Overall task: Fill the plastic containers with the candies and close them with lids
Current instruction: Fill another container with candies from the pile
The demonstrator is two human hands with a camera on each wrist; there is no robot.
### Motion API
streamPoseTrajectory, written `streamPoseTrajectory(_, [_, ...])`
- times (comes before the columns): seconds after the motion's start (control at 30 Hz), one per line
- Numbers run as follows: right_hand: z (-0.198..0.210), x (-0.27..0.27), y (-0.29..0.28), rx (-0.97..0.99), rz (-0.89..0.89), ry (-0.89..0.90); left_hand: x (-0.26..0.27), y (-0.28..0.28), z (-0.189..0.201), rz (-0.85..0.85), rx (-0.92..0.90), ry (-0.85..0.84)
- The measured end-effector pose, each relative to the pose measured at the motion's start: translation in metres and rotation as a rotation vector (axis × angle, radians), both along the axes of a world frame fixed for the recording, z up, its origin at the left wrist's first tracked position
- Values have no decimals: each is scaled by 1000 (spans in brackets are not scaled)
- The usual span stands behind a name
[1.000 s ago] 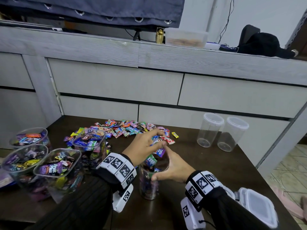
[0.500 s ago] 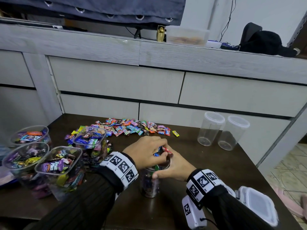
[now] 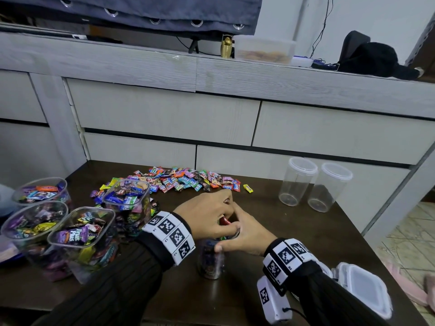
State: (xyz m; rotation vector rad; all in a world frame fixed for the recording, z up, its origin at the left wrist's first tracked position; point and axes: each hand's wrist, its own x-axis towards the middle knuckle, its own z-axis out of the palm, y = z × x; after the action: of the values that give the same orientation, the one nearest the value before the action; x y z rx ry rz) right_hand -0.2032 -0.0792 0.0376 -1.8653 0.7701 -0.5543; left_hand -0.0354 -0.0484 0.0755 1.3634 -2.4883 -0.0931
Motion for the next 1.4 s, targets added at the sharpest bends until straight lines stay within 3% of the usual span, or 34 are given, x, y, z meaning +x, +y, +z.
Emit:
streamPoseTrajectory(0.17, [2,2,3,-41,-13,27,-2,-1,-6,-11,-52,149])
streamPoseTrajectory(0.47, [0,-1,1,-44,-16,39,-12,-1,-12,85,82,729])
streamPoseTrajectory(0.9, [0,-1,-1,-66,-7,55,-2,15,-14,50,100,799])
streamPoseTrajectory(1.0, [-3,0,-2,-77,-6,31,-1,18,-16,1,115,869])
streamPoseTrajectory(1.1, [-8,1,-3,-26,20,-49,1,18,-19,-9,106,1041])
streamPoseTrajectory(1.27, [-10,-5,-7,63,-22,-102,18,5,-34,346,-67,1135])
streamPoseTrajectory(1.33, [-8,-8,-14,109,-183,-175,32,0,-41,530,-45,1010])
streamPoseTrajectory(1.4, [-8,-15,-26,30,-375,-143,46,-4,-50,657,67,735])
